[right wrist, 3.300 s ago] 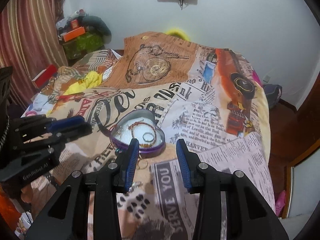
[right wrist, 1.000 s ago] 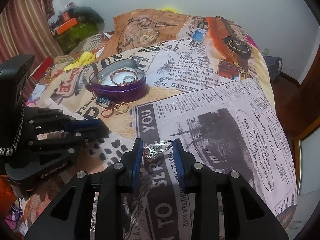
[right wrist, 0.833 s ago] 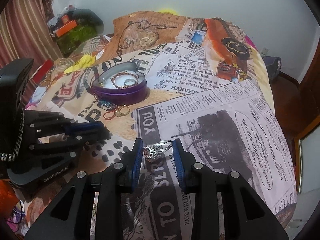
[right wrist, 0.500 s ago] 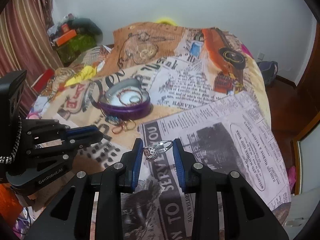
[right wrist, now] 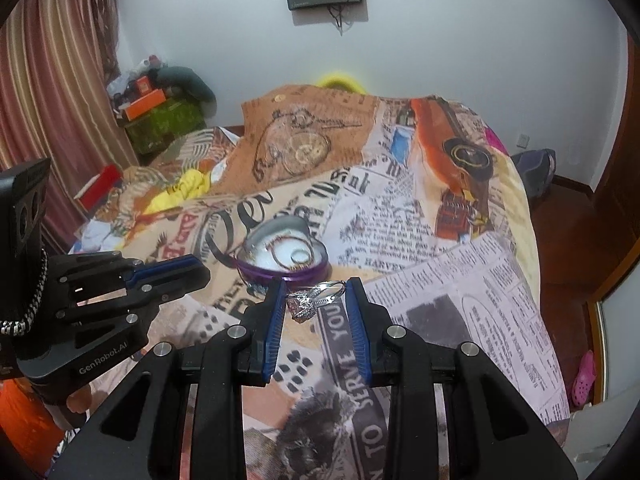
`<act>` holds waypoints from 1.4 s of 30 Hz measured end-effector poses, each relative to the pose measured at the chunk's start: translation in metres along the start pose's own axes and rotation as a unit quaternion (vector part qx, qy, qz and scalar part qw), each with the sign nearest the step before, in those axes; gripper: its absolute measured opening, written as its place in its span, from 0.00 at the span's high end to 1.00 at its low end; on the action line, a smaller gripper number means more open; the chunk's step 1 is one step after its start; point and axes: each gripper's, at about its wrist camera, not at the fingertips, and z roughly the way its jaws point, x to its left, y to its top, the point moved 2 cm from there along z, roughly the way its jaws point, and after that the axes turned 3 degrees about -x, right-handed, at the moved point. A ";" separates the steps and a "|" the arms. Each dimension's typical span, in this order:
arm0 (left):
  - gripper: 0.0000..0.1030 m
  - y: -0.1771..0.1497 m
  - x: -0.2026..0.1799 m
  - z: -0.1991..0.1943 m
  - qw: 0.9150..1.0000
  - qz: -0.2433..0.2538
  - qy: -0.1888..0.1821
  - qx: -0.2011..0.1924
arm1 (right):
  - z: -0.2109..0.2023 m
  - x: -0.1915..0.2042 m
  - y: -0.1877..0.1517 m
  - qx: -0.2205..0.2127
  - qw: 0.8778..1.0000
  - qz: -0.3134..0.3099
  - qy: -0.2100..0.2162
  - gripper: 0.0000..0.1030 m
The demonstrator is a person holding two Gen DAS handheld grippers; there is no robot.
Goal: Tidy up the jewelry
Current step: 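Carry both rings over the heart tin and open both tools to drop them in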
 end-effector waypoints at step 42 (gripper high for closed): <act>0.93 -0.002 0.041 0.088 0.999 -0.025 -0.018 0.041 | 0.117 0.009 0.023 0.090 0.994 -0.016 0.054 0.73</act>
